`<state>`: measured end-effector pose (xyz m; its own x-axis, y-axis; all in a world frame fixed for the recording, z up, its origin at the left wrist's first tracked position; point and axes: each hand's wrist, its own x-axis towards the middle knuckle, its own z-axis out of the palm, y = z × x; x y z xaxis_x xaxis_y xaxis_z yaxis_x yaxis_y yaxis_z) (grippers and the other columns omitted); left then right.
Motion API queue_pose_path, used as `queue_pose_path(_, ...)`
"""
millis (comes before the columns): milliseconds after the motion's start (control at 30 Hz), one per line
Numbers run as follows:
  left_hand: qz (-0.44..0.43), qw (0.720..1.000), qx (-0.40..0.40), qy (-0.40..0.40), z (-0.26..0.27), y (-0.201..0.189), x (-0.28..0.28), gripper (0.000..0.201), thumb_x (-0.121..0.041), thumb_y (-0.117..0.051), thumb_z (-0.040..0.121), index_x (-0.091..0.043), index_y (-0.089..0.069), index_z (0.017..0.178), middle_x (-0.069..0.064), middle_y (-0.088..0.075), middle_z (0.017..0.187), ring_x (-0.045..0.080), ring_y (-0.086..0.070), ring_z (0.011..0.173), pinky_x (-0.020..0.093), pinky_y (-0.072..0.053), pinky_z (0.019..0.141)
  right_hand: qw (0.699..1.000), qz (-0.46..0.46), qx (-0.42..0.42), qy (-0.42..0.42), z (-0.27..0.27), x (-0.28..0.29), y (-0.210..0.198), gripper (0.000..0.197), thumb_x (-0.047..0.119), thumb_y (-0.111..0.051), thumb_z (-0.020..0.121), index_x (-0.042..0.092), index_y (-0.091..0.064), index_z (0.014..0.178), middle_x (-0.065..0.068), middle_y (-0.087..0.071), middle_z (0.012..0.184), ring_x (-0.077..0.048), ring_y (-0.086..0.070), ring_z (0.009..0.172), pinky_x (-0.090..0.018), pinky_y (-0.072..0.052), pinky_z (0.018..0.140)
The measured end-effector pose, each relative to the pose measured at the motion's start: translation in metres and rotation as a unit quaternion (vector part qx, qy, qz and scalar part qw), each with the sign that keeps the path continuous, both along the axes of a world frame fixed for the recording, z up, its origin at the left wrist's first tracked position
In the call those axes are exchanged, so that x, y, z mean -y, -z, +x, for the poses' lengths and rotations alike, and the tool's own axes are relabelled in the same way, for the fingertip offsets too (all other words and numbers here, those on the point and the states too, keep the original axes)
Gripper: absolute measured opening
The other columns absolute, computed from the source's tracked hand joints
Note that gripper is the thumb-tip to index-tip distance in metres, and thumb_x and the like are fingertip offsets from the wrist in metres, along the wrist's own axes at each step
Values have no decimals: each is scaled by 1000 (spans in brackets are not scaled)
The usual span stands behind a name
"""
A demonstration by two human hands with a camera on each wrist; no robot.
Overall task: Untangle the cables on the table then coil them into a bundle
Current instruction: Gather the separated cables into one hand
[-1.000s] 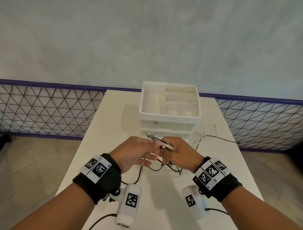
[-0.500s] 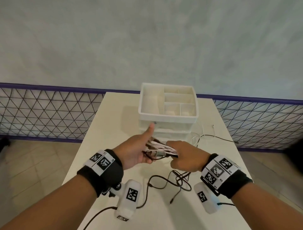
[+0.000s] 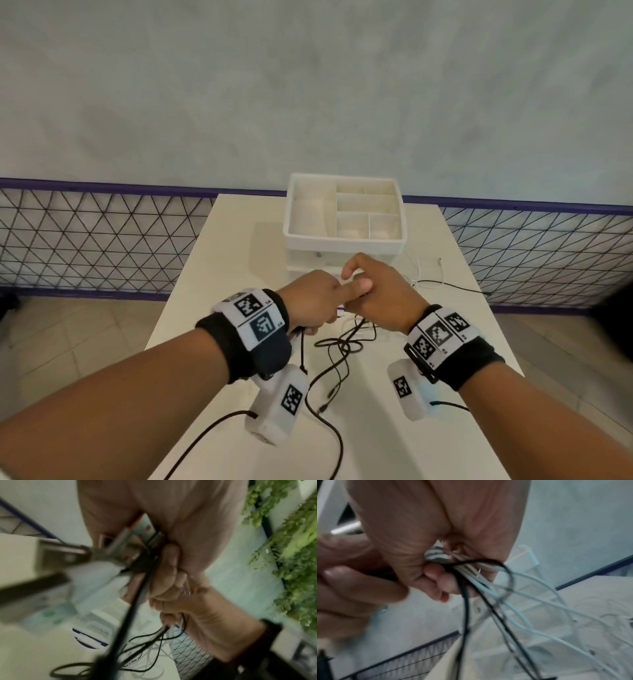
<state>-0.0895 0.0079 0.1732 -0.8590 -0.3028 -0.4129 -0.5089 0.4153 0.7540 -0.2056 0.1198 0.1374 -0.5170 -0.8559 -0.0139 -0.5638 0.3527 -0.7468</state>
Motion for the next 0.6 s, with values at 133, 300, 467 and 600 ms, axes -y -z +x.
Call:
queue_pose_path(133, 87, 990, -68, -87, 3, -10, 12, 47, -47, -47, 99, -9, -60, 76, -3, -32, 48, 14, -25, 38, 21, -26, 38, 979, -46, -85, 180, -14, -15, 48, 53, 17, -75, 77, 18, -51, 124, -3, -60, 107, -16, -59, 89, -25, -51, 79)
queue_pose_path(300, 145, 967, -131, -166, 18, -33, 43, 41, -45, -50, 99, -14, -53, 72, -11, -32, 45, 9, -24, 37, 22, -28, 41, 928, 53, -16, 368, -31, -57, 111, 49, 12, -67, 87, 8, -48, 133, -21, -43, 136, -40, -58, 111, -43, -48, 99)
queue_pose_path(467, 145, 963, -119, -196, 34, -33, 58, 39, -41, -50, 100, -13, -50, 74, -7, -33, 50, 8, -26, 38, 21, -30, 39, 904, 255, 0, 342, -47, -89, 127, 31, 33, -46, 101, 9, -64, 108, -19, -69, 111, -38, -62, 106, -36, -49, 86)
queue_pose_path(600, 61, 959, -91, -262, 37, -16, 63, 41, -45, -53, 97, -13, -45, 73, -2, -30, 57, 13, -22, 45, 23, -24, 41, 924, 186, 62, 327, -69, -90, 111, 36, 44, -60, 93, 18, -71, 71, -7, -70, 71, -27, -65, 69, -29, -49, 61)
